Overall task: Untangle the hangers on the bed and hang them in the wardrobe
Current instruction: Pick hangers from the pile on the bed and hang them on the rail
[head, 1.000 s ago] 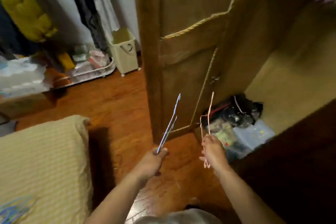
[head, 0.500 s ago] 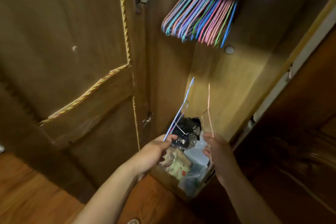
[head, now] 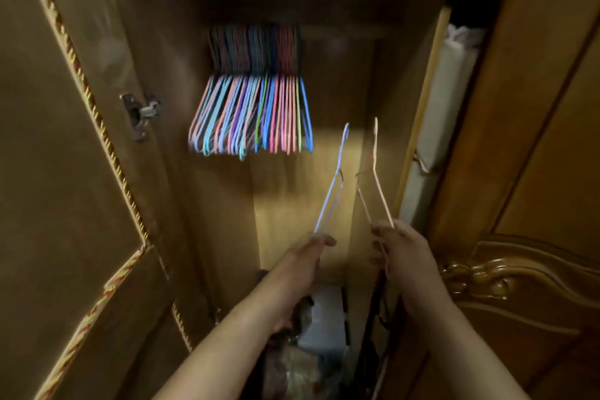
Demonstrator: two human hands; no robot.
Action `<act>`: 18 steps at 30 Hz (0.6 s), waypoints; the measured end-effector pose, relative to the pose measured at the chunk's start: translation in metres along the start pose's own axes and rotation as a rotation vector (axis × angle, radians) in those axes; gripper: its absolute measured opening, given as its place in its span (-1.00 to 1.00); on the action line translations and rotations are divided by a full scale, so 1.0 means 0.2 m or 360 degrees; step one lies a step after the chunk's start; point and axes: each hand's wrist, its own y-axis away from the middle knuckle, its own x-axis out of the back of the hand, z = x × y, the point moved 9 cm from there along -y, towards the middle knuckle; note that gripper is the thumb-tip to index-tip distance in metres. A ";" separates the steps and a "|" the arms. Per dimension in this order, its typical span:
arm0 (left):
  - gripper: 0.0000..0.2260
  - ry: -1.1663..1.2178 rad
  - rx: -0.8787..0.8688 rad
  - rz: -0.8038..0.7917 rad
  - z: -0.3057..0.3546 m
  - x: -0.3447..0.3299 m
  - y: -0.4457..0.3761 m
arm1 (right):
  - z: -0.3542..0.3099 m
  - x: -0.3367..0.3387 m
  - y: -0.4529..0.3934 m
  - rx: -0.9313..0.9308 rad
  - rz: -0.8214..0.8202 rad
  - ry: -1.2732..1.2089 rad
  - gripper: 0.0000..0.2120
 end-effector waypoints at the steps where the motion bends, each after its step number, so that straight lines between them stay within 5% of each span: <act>1: -0.75 0.0019 -0.0030 0.0009 0.07 0.00 -0.02 | -0.06 -0.01 -0.02 0.0017 0.0004 0.0012 -0.81; 12: -0.63 -0.0034 -0.0403 0.0300 0.99 0.03 -0.43 | -0.61 -0.16 -0.32 0.0217 0.0006 0.0023 -0.79; 18: -0.56 -0.0200 -0.0234 0.0421 1.17 0.06 -0.59 | -0.67 -0.22 -0.39 0.0226 -0.0047 0.0042 -0.80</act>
